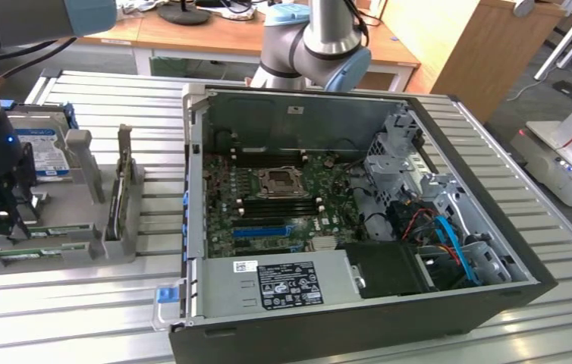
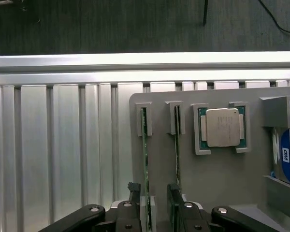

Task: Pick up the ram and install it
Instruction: 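Pick up the ram and move it above insertion slot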

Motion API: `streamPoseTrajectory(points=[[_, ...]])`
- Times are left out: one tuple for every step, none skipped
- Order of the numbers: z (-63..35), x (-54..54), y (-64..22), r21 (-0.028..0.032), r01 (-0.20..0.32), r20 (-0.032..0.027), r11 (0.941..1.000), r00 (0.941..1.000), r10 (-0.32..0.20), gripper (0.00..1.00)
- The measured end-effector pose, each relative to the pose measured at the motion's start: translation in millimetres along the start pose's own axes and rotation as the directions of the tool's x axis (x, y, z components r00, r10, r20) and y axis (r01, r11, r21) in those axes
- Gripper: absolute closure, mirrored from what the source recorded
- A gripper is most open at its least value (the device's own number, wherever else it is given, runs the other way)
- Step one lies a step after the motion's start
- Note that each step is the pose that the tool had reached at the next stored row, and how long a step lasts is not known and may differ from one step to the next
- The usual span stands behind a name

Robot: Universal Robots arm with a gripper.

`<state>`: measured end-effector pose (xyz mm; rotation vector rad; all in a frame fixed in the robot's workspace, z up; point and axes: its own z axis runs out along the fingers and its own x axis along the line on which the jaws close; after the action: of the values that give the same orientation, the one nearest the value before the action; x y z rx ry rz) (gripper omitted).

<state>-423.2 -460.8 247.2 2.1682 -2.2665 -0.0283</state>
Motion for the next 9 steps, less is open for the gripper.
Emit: streamPoseTrajectory(points=[[0.0, 0.0, 0.0, 0.0000, 0.000, 0.0000, 1.0000, 1.0000, 0.000, 0.64], [0.6, 0.0, 0.0, 0.0002, 0.000, 0.0002, 1.0000, 1.0000, 0.000, 0.64], [2.0, 0.0, 0.0, 0.0006, 0.000, 0.0004, 1.0000, 1.0000, 0.000, 0.64], [3.6, 0.1, 0.2, 0.0005, 0.000, 0.0002, 1.0000, 1.0000, 0.000, 0.64], [5.3, 0.1, 0.4, 0.0007, 0.000, 0.0001, 1.0000, 1.0000, 0.000, 0.64], [7.2, 0.1, 0.5, 0.0009, 0.000, 0.0001, 1.0000, 1.0000, 0.000, 0.64], [8.9, 0.1, 0.7, 0.0010, 0.000, 0.0001, 1.0000, 1.0000, 0.000, 0.64], [10.7, 0.1, 0.9, 0.0011, 0.000, 0.0001, 1.0000, 1.0000, 0.000, 0.64], [12.6, 0.2, 1.0, 0.0012, 0.000, 0.0001, 1.0000, 1.0000, 0.000, 0.64]])
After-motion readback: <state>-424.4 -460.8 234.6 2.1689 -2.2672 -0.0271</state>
